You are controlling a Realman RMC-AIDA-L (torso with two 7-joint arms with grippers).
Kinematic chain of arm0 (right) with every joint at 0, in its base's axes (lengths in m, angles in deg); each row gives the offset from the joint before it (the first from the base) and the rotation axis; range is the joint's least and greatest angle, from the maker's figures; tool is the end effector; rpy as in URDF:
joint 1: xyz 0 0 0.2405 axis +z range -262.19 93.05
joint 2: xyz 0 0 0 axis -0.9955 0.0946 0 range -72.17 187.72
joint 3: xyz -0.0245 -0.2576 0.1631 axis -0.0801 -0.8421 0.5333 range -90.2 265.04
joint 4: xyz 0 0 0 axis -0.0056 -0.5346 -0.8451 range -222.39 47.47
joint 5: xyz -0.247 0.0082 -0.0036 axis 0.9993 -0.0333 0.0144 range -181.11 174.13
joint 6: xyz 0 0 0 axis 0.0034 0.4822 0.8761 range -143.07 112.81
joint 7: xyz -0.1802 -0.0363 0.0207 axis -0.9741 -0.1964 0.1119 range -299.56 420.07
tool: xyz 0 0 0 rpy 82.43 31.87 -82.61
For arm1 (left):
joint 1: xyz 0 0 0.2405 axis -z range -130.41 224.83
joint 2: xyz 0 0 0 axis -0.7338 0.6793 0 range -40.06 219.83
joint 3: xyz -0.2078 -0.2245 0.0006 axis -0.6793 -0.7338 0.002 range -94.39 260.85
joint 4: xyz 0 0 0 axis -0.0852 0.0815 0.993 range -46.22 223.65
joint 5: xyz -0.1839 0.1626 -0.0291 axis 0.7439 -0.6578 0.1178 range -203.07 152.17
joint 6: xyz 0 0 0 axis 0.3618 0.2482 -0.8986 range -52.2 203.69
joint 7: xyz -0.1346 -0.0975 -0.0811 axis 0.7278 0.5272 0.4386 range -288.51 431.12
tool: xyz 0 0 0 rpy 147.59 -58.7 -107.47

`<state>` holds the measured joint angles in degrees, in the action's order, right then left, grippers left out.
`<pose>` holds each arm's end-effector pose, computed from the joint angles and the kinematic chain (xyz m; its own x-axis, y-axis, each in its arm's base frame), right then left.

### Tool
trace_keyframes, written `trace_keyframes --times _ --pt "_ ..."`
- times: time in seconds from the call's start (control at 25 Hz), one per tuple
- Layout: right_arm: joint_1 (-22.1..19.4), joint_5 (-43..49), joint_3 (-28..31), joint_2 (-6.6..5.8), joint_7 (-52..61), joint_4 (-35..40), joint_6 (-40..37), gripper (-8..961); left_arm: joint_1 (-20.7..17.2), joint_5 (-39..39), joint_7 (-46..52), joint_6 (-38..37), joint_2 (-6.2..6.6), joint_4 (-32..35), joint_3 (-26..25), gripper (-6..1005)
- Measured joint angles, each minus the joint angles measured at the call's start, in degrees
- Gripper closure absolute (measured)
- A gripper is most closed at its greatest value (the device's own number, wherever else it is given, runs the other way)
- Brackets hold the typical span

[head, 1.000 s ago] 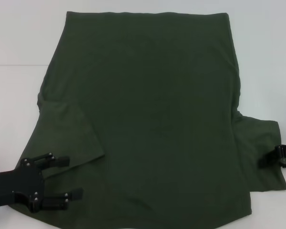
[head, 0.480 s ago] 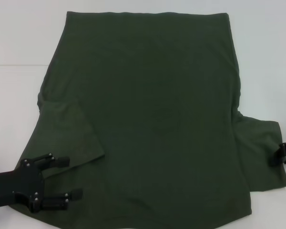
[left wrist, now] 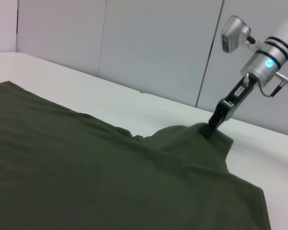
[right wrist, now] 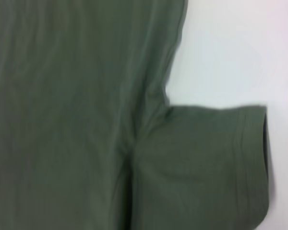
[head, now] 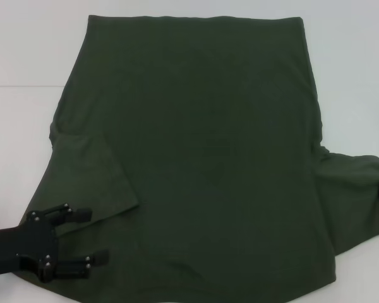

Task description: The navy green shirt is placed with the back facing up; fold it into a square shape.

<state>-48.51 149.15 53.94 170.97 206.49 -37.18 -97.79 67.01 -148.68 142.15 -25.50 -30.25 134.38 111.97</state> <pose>0.3866 0.4396 0.0396 0.1558 -0.9309 -0.3303 -0.9450 -0.0430 -0.3243 -0.3678 0.3155 -0.0241 0.8195 0.3146 0.4790 0.4478 -0.8731 -0.1929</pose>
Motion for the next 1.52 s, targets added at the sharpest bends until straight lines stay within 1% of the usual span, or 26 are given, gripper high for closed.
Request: trace_keyframes --times 0.16,0.32,0.48,0.64,0.76,0.84,0.96,1.12,1.52 --pt "0.0 -2.9 2.2 -0.45 -0.5 2.2 -1.1 927 0.0 0.0 0.1 0.0 0.0 0.0 0.0 66" --pt "1.2 -5.1 1.2 -0.43 -0.8 2.5 -1.7 927 0.0 0.0 0.1 -0.2 0.0 -0.1 0.0 66" --pt "3.8 -5.3 -1.7 0.69 -1.1 2.1 -2.2 927 -0.1 0.0 0.1 -0.2 0.03 -0.5 0.0 65" --pt "7.2 -5.8 -6.6 2.55 -0.8 1.9 -2.1 927 -0.2 0.0 0.1 -0.4 0.08 -0.6 0.0 66" --pt "10.0 -5.4 -10.0 3.62 -0.5 0.3 -1.3 926 -0.2 0.0 0.1 -0.4 0.08 -0.6 0.0 66" --pt "11.7 -5.1 -11.8 3.98 -0.4 -1.3 -0.6 926 -0.2 0.0 0.4 -0.4 0.12 -0.6 0.0 67" --pt "13.4 -5.1 -14.1 4.1 0.2 -3.4 0.9 927 -0.2 0.0 0.8 -0.5 0.17 -0.6 0.0 67" --pt "13.9 -5.1 -15.7 4.17 0.7 -4.0 2.4 918 -0.2 0.0 0.9 -0.5 0.26 -0.6 0.0 68" --pt "14.1 -6.9 -15.4 4.22 0.8 -4.1 2.4 875 -0.2 0.0 0.9 -0.3 0.19 -0.6 0.0 81"
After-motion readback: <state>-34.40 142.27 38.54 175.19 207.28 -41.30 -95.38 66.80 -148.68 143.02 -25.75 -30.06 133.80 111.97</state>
